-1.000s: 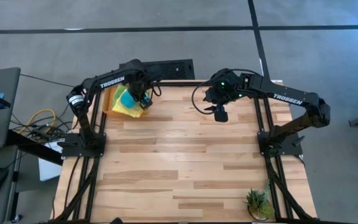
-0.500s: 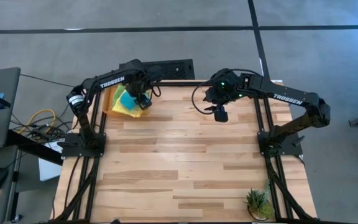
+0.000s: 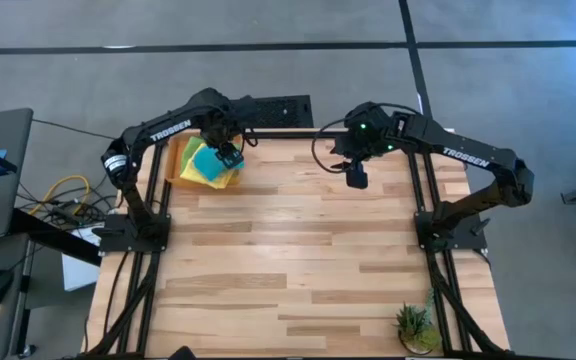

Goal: Fold microfiber towels
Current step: Stack the blue microfiber towel on top of the yellow microfiber towel, then return to Home Position

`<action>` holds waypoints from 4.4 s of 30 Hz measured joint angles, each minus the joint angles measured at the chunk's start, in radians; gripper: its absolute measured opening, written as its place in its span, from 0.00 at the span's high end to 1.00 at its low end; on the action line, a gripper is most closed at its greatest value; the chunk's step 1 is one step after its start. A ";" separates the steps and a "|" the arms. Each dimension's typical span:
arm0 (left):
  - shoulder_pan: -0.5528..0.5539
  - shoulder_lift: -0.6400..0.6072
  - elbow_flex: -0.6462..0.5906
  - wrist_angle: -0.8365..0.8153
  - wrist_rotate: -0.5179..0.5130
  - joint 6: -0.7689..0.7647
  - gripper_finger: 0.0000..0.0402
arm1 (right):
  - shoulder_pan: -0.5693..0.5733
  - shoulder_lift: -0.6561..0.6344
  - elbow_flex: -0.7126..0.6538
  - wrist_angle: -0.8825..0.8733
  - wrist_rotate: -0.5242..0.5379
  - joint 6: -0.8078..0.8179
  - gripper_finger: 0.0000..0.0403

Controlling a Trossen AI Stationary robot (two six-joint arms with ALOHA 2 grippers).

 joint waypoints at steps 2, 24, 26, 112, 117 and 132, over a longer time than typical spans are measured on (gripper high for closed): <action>0.009 0.000 -0.027 0.040 0.002 0.002 0.58 | -0.007 -0.001 0.000 0.001 0.000 0.001 0.45; 0.051 -0.006 -0.357 0.347 -0.001 -0.029 0.58 | -0.008 -0.001 0.000 0.003 0.021 -0.004 0.45; 0.051 -0.032 -0.311 0.313 -0.017 -0.040 0.58 | -0.008 -0.010 0.000 0.002 0.023 -0.005 0.45; -0.178 -1.746 -1.679 1.483 0.316 -0.045 1.00 | 0.192 -1.350 -1.355 0.870 0.196 0.604 0.95; -0.178 -1.746 -1.679 1.474 0.220 -0.032 1.00 | 0.182 -1.347 -1.355 0.870 0.195 0.603 0.90; -0.178 -1.746 -1.680 1.478 0.183 -0.041 1.00 | 0.182 -1.348 -1.356 0.869 0.195 0.570 0.89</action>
